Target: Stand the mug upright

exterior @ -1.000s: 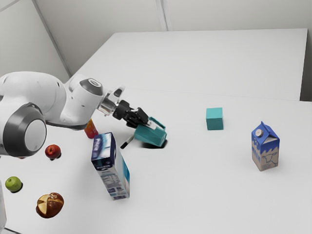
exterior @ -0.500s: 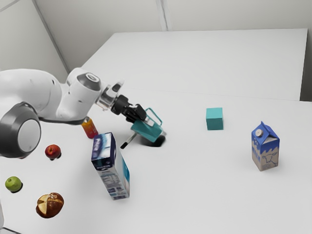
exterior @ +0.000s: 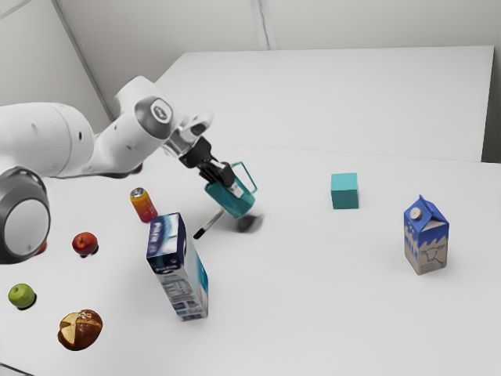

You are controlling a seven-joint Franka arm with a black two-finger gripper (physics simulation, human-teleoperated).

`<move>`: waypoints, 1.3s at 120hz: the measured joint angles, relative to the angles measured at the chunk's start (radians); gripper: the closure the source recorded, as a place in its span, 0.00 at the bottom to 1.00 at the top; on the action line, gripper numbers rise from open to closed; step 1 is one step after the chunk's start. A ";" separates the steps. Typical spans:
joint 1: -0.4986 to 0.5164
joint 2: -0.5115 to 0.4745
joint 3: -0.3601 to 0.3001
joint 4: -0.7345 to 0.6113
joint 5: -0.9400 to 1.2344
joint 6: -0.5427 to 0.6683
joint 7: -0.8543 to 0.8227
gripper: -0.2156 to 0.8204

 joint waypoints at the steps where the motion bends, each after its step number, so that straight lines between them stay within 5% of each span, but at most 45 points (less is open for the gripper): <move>1: -0.003 -0.003 0.000 0.000 0.012 0.004 -0.004 0.96; 59: -0.028 -0.044 0.002 0.000 0.491 0.070 -0.262 0.96; 156: -0.015 -0.108 -0.001 -0.150 0.713 0.147 -0.614 0.96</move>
